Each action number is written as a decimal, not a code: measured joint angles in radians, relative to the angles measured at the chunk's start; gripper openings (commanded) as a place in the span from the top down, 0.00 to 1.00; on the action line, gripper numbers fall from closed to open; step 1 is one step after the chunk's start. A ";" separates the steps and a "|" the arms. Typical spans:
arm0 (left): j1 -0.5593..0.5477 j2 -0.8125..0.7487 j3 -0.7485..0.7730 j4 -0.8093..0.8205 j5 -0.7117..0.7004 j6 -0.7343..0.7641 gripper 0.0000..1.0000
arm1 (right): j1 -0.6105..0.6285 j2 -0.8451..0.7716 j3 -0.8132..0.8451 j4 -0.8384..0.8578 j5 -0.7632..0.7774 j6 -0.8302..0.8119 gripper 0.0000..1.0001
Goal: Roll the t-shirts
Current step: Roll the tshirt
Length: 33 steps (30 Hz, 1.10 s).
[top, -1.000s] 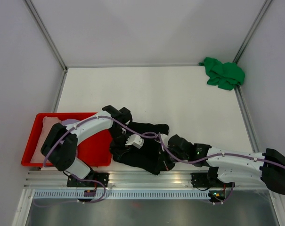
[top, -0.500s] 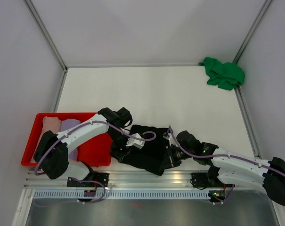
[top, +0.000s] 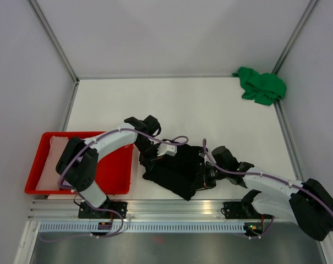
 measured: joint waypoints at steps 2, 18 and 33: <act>0.001 0.020 0.013 -0.001 0.000 -0.010 0.98 | -0.043 0.020 0.019 -0.043 0.004 -0.039 0.68; 0.048 0.183 0.089 -0.014 0.015 -0.080 0.98 | -0.068 -0.158 0.303 -0.294 0.267 -0.343 0.26; 0.083 0.195 0.090 -0.023 0.027 -0.080 0.83 | -0.013 -0.019 0.051 0.082 0.252 -0.159 0.92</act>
